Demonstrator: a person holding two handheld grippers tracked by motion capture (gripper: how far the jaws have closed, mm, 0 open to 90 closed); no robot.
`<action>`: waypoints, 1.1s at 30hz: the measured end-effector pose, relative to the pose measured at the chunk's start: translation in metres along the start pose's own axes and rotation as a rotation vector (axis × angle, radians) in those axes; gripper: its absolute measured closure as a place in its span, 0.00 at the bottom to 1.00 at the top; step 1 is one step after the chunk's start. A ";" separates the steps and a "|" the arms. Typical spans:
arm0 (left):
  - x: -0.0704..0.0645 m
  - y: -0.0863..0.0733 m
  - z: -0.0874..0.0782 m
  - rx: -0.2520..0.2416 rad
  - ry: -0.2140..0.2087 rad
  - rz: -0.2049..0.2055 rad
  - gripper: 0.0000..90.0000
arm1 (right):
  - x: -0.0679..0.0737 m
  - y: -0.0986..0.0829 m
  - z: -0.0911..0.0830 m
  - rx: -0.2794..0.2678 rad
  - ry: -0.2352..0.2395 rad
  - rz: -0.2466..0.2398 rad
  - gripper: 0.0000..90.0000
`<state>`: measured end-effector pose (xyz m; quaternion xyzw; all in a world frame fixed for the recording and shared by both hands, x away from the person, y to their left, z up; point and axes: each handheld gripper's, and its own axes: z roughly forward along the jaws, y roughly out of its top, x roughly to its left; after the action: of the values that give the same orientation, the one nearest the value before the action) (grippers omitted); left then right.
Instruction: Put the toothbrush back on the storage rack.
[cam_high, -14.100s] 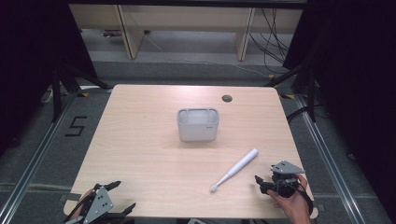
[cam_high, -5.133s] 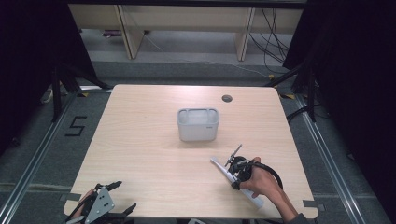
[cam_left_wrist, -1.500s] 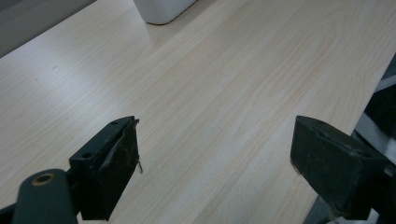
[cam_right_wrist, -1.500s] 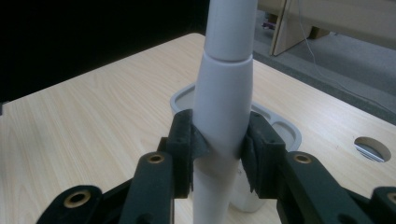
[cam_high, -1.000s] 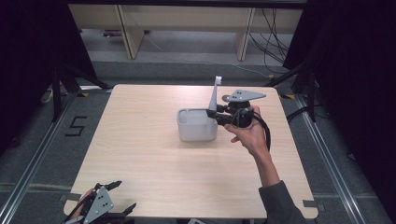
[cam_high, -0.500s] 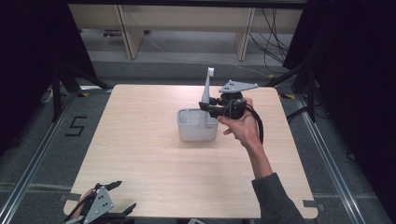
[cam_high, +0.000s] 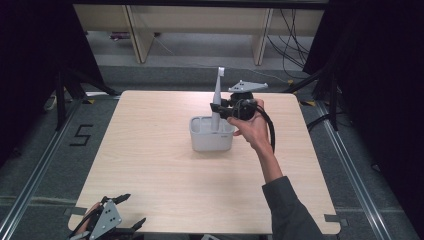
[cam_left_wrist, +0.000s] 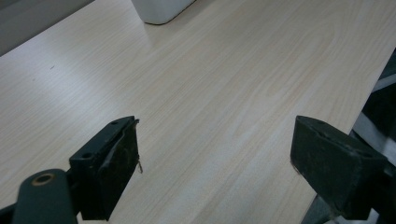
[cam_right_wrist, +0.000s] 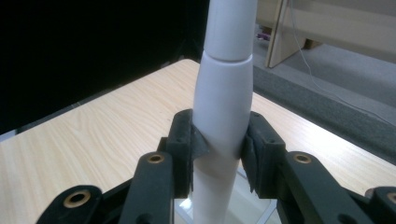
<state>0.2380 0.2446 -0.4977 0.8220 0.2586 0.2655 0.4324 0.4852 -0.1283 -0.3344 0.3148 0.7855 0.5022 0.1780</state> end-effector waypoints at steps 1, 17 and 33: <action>0.000 0.000 0.000 0.000 0.000 0.000 0.17 | -0.004 -0.001 0.004 -0.001 -0.015 -0.013 0.74; 0.000 0.000 0.000 0.000 0.000 0.000 0.17 | -0.013 -0.011 0.033 0.034 -0.053 0.016 0.74; 0.001 0.001 -0.001 0.011 -0.002 0.016 0.17 | -0.013 -0.025 0.060 0.075 -0.057 0.023 0.74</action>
<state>0.2381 0.2457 -0.4963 0.8266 0.2533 0.2668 0.4259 0.5224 -0.1039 -0.3835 0.3444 0.7947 0.4653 0.1828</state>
